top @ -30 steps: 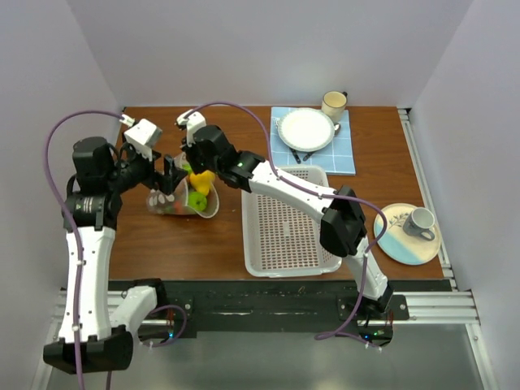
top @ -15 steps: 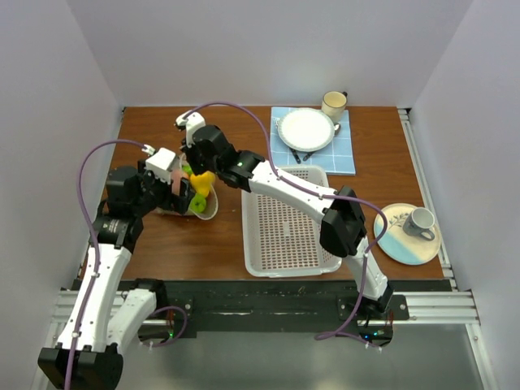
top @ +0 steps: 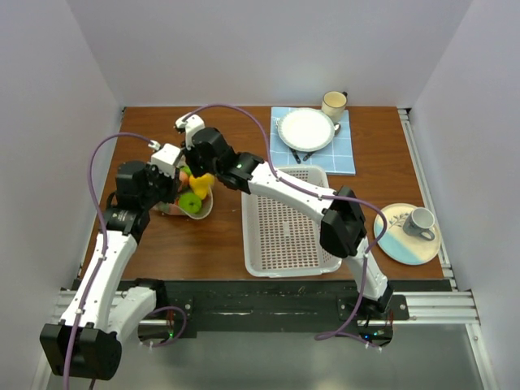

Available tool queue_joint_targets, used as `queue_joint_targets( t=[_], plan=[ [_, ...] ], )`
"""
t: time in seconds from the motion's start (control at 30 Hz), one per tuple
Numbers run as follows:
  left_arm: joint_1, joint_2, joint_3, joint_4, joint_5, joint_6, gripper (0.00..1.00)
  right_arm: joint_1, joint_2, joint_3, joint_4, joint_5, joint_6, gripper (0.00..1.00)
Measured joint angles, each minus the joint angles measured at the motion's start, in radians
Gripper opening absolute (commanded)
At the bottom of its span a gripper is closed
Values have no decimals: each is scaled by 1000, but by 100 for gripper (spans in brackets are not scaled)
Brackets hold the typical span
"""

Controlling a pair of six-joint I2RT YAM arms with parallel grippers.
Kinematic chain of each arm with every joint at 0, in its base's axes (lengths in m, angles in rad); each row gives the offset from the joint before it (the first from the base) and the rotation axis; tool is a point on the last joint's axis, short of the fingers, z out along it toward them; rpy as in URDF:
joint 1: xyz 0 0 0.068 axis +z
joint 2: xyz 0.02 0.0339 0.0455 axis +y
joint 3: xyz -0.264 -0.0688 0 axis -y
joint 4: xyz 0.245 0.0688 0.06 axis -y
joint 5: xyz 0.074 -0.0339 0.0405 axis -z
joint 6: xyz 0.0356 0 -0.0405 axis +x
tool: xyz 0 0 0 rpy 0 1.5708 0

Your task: Open the zip-top bag and remove the fake food

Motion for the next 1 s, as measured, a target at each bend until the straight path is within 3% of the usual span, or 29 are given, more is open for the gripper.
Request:
queue_joint_targets(
  t=[0.03,0.13,0.17,0.23,0.33,0.37,0.53,0.73,1.0],
  plan=[
    [0,1,0,0,-2,-3,13,0,-1,-9,3,0,0,0],
    [0,4,0,-2,-10,13,13,0,-10,-49,12,0,0,5],
    [0,5,0,-4,-11,15,13,0,-22,-78,18,0,0,19],
    [0,3,0,-7,-11,19,13,0,-56,-137,23,2,4,33],
    [0,1,0,-7,-11,21,13,1,-148,-267,45,10,15,91],
    [0,0,0,-8,-11,22,13,2,-187,-317,69,15,19,98],
    [0,0,0,-14,19,24,13,40,-416,-567,198,54,26,99],
    [0,10,0,-44,87,24,12,142,-461,-652,354,73,12,99],
    [0,-2,0,-89,103,52,9,195,-370,-739,470,138,14,71]
  ],
)
